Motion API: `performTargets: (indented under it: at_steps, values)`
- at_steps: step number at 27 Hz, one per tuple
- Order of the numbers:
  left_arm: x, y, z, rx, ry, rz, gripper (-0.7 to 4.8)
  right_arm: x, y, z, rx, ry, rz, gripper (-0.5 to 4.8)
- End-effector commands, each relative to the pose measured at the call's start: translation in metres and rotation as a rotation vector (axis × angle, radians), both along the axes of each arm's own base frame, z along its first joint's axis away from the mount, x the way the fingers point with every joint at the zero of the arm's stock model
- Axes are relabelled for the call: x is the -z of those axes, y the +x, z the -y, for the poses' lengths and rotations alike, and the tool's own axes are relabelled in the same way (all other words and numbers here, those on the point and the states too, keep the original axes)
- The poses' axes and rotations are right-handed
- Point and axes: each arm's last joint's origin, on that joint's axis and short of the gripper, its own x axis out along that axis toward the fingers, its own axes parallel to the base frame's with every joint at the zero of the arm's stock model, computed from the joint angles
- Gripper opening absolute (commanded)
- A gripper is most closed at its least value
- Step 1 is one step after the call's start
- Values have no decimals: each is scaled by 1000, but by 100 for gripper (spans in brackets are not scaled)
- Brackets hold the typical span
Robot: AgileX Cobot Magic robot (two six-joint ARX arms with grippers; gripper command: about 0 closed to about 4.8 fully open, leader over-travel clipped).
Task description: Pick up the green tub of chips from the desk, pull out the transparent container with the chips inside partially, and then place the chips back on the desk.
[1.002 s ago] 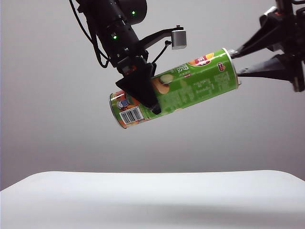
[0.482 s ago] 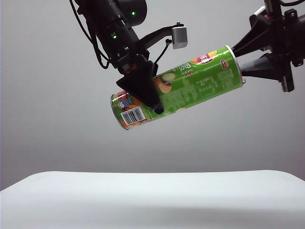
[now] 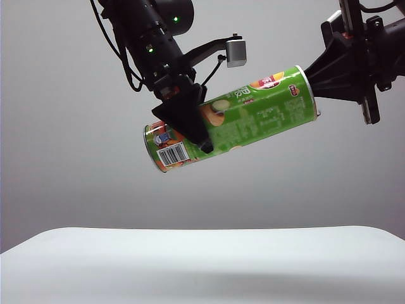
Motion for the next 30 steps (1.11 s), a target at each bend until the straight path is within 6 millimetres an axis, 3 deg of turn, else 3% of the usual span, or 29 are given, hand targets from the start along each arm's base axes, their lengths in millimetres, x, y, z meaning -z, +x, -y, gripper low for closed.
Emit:
performTargets:
  at_steps: [1,20,26,28,30]
  values:
    - [-4,-3,-2,-3,22,6,268,-3,3,8,36,-7,37,-1]
    - [3,13,-43,-134,114,-74,268,-4,5,47,117,28,41,-1]
    - [2,14,-41,-119,74,-73,268,-4,6,45,111,28,53,-1]
    - [1,15,-39,-104,34,-71,267,-6,6,46,108,30,76,32]
    - [-1,17,-37,-99,-29,-84,267,-7,7,45,108,29,82,2]
